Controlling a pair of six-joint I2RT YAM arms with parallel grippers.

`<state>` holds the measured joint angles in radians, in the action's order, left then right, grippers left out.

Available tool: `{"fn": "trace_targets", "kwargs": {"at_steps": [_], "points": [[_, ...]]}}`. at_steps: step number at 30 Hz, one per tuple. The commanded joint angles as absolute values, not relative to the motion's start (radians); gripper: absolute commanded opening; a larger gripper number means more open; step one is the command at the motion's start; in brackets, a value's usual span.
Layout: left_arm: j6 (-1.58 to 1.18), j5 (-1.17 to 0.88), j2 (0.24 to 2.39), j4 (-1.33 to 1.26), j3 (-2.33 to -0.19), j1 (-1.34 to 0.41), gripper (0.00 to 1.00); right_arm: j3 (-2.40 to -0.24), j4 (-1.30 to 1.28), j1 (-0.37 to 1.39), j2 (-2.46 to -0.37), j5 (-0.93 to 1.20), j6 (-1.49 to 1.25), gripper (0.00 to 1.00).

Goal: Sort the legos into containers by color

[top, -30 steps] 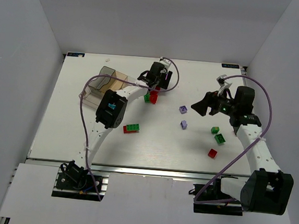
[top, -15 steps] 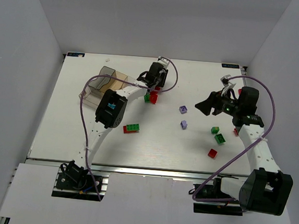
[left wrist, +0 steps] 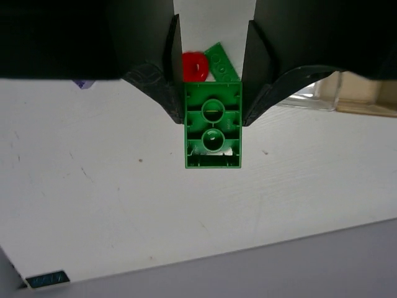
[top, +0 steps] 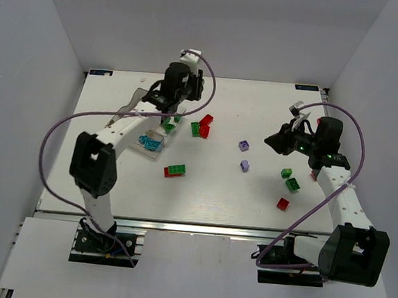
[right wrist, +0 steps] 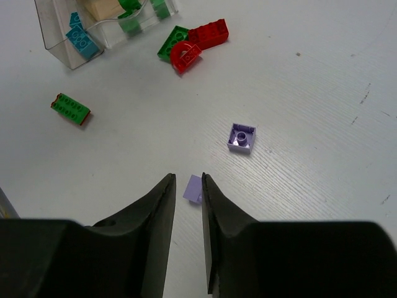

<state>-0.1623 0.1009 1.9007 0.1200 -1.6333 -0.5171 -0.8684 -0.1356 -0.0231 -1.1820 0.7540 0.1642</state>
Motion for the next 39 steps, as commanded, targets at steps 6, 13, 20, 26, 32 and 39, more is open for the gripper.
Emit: {"fn": "trace_targets", "kwargs": {"at_steps": [6,13,20,26,32,39], "points": [[-0.115,0.244,1.695,0.294,-1.362,-0.483,0.0,-0.864,-0.147,-0.02,-1.178,0.772,0.227,0.28],[-0.087,0.271,1.709,0.265,-1.325,-0.462,0.0,-0.853,-0.137,-0.025,-1.178,0.752,0.23,0.31],[-0.083,0.302,1.815,0.259,-1.374,-0.434,0.06,-0.851,-0.137,-0.026,-1.2,0.75,0.238,0.36],[-0.081,0.311,1.919,0.295,-1.468,-0.434,0.41,-0.853,-0.143,-0.025,-1.206,0.747,0.244,0.39],[-0.087,0.321,1.928,0.313,-1.512,-0.425,0.77,-0.851,-0.161,-0.023,-1.212,0.808,0.285,0.54],[-0.138,0.266,1.821,0.318,-1.48,-0.425,0.74,-0.853,-0.157,-0.015,-1.203,0.728,0.285,0.56]]}}
